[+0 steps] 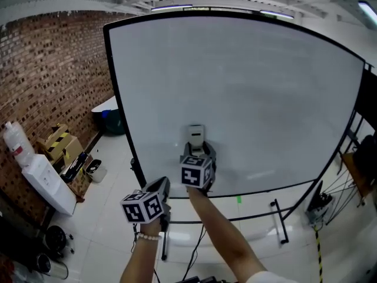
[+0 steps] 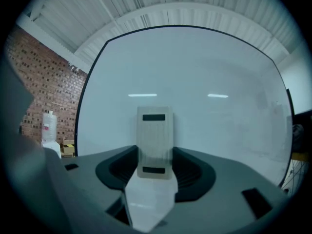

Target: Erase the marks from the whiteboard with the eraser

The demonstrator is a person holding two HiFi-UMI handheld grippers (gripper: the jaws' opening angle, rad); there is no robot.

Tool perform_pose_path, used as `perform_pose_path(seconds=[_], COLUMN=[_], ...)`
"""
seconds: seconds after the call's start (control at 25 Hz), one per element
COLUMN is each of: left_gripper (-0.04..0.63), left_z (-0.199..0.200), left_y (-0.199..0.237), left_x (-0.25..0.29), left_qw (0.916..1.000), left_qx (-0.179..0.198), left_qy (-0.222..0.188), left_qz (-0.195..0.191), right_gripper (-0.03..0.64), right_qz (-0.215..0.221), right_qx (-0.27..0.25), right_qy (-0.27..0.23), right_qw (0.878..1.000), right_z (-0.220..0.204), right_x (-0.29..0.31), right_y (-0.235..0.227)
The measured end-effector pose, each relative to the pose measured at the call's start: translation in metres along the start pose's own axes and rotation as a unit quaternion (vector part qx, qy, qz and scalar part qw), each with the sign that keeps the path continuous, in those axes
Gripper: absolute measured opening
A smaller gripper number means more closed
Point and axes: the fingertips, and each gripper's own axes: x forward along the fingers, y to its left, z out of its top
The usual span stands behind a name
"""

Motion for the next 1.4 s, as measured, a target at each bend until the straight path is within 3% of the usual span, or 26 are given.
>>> perform_pose_path(seconds=[0.6, 1.04, 1.4], left_gripper=[-0.009, -0.009, -0.009], left_z=[-0.04, -0.074, -0.1], left_y=[-0.136, -0.243, -0.334], left_x=[0.092, 0.157, 0.211], left_qw=[0.9982, 0.9952, 0.9903], left_qx=[0.015, 0.038, 0.052], left_qy=[0.026, 0.04, 0.05], left_qz=[-0.052, -0.08, -0.119], right_gripper=[0.249, 0.249, 0.249], right_qz=[-0.025, -0.019, -0.049], right_qx=[0.004, 0.002, 0.006], right_qy=[0.003, -0.003, -0.003], right_qw=[1.0, 1.0, 0.999], right_z=[-0.016, -0.021, -0.029], right_x=[-0.013, -0.028, -0.043], right_y=[-0.181, -0.295, -0.427])
